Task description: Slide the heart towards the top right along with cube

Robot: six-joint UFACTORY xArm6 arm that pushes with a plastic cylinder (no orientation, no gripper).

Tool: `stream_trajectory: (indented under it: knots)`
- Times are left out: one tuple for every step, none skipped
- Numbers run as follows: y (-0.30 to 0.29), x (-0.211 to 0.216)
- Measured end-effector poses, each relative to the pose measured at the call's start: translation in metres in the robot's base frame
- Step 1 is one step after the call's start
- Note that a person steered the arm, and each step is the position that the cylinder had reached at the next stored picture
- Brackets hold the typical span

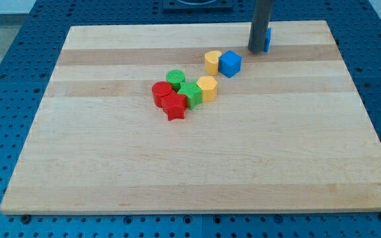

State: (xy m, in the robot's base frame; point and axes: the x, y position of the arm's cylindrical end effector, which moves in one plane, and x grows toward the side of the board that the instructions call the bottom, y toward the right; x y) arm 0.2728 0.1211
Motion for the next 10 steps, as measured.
stream_trajectory:
  knots:
    - [0.007, -0.013]
    - [0.025, -0.023]
    - [0.047, -0.030]
    - [0.043, -0.027]
    - [-0.021, -0.008]
    - [-0.091, 0.001]
    - [-0.143, 0.012]
    - [-0.167, 0.036]
    - [-0.173, 0.055]
    - [-0.152, 0.056]
